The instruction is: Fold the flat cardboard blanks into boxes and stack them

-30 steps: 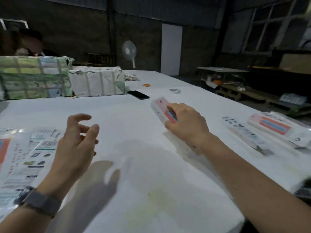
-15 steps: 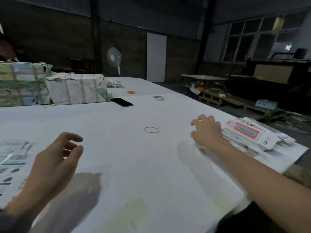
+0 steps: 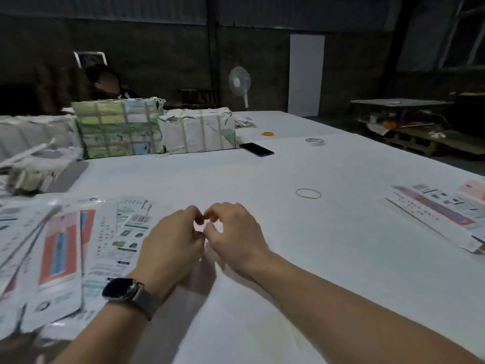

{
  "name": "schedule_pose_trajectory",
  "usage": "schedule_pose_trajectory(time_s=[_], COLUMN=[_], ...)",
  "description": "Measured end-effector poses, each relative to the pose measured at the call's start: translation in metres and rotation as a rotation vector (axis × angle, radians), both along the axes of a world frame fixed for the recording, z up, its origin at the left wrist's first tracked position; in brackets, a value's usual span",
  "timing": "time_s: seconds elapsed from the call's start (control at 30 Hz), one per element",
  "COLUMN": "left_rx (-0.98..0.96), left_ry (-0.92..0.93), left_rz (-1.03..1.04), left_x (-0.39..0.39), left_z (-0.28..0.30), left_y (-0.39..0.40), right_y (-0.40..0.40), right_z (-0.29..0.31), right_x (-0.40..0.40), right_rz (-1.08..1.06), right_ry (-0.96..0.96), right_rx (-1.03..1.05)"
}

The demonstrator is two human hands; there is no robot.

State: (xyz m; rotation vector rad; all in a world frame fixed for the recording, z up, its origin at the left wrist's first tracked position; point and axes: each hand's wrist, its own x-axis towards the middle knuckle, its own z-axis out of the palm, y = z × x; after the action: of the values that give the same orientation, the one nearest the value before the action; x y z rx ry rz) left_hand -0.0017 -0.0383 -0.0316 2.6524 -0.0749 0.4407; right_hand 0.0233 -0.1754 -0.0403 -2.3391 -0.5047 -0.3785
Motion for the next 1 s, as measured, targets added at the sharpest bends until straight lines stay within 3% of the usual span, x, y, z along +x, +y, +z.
schedule_pose_trajectory(time_s=[0.2, 0.33, 0.6, 0.8, 1.0], left_rx=[0.329, 0.371, 0.378, 0.408, 0.226], left_ry=[0.078, 0.297, 0.209, 0.026, -0.447], left_rz=[0.221, 0.279, 0.273, 0.255, 0.206], left_x=[-0.002, -0.003, -0.004, -0.008, -0.042], left_z=[0.012, 0.007, 0.014, 0.020, 0.062], left_y=[0.017, 0.026, 0.021, 0.021, 0.017], right_y=[-0.014, -0.008, -0.008, -0.008, -0.004], right_z=[-0.012, -0.013, -0.013, -0.012, -0.013], right_x=[0.012, 0.011, 0.009, 0.007, 0.004], right_rz=[0.007, 0.059, 0.071, 0.081, 0.116], right_ry=[-0.028, -0.022, -0.005, 0.015, 0.041], right_rx=[0.112, 0.109, 0.162, 0.172, 0.191])
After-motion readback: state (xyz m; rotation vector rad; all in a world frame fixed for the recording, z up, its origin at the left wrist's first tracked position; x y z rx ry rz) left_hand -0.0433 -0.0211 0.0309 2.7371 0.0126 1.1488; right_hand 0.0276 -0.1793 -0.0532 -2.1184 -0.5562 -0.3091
